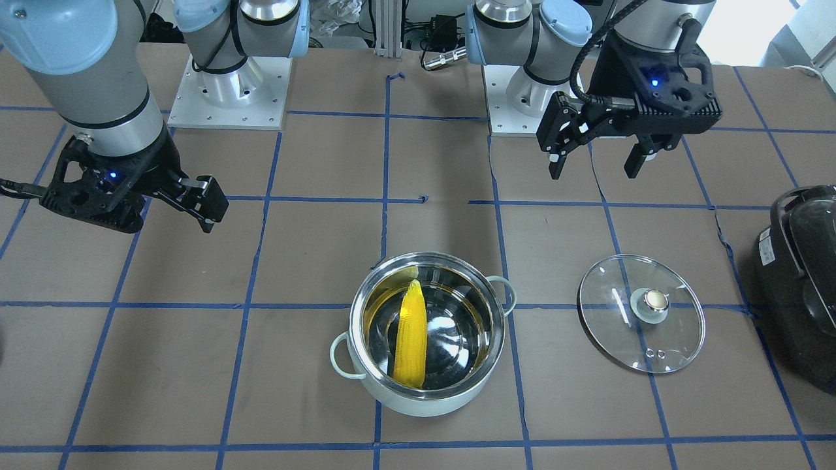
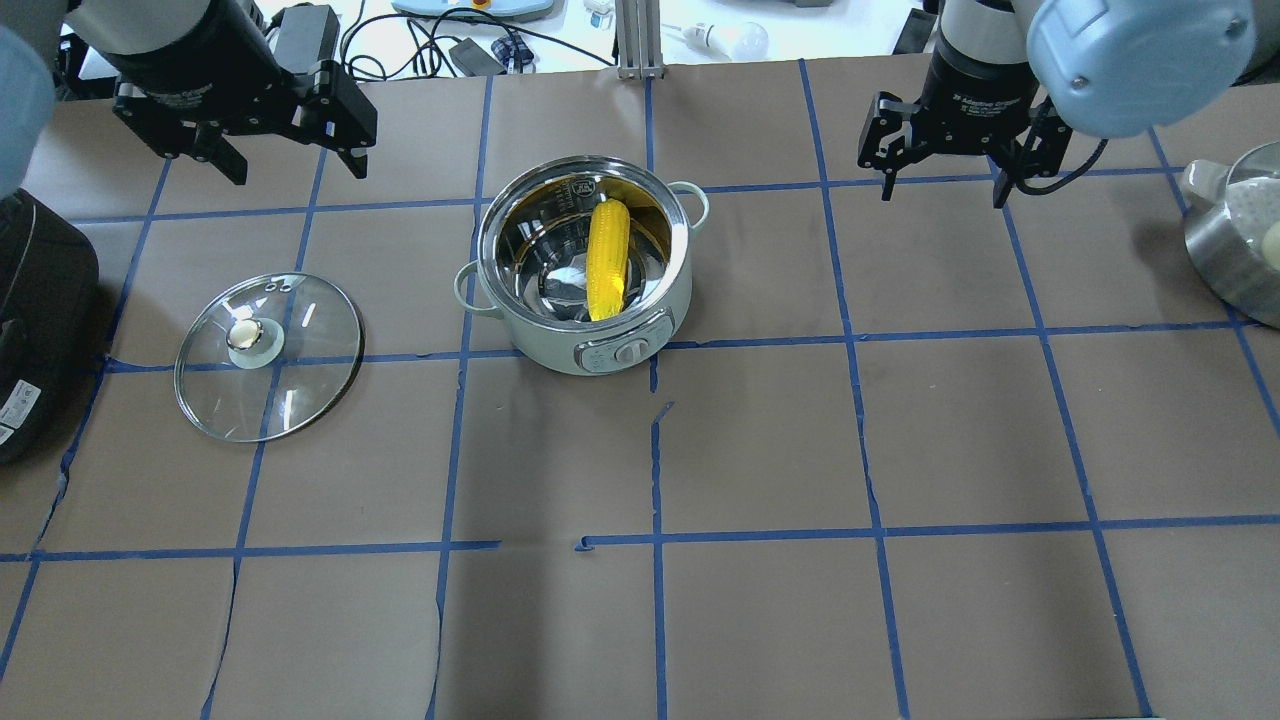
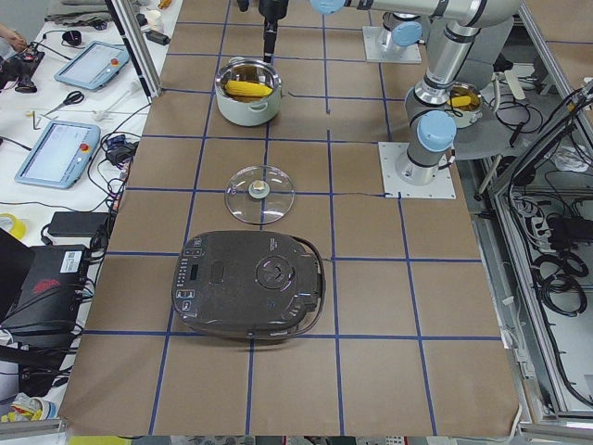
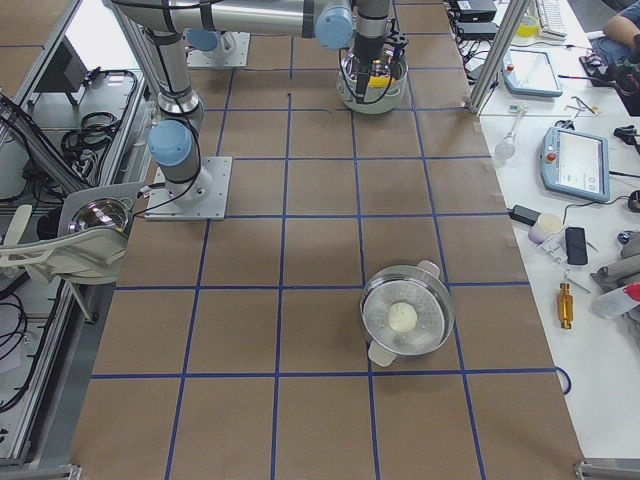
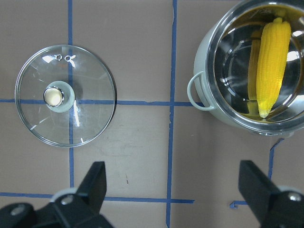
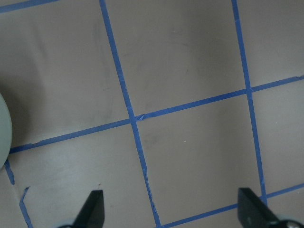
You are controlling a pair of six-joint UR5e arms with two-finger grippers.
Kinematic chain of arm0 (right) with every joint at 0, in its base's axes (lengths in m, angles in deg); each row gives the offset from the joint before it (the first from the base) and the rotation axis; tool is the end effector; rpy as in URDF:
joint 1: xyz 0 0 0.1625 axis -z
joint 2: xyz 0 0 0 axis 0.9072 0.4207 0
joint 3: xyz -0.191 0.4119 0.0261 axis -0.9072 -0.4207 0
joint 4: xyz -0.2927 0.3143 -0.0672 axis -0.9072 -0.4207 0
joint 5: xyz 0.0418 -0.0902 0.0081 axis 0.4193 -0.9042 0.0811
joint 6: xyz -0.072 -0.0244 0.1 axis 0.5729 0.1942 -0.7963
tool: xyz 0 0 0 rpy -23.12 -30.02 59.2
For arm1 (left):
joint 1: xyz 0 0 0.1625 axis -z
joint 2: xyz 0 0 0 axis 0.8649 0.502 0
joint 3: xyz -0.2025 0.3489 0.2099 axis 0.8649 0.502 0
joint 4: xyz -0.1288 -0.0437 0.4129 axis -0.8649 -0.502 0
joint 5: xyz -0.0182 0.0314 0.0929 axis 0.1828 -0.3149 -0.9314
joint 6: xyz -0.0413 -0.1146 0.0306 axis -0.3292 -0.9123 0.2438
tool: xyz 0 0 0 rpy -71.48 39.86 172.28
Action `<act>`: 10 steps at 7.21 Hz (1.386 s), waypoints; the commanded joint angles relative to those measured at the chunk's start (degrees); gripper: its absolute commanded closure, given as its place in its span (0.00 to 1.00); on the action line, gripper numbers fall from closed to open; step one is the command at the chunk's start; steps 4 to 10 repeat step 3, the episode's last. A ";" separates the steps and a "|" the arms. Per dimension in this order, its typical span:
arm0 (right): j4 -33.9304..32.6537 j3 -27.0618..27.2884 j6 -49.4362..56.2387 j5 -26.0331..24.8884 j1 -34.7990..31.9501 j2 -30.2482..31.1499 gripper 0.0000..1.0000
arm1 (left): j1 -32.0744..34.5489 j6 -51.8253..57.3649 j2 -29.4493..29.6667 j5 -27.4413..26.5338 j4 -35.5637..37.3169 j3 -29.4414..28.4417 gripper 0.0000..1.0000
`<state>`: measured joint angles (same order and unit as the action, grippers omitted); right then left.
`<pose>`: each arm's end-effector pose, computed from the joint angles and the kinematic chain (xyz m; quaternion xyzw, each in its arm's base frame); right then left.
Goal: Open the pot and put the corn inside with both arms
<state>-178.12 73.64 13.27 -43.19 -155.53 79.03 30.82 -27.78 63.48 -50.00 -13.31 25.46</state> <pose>0.1238 -0.5699 0.4578 -0.1108 -0.9923 -0.0035 0.0550 -0.1352 -0.5367 0.5435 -0.0181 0.9965 -0.0798 0.0155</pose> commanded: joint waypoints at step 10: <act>2.11 0.04 0.30 3.06 0.05 3.99 0.00 | 1.24 -3.11 -0.97 -0.24 -0.27 0.65 0.00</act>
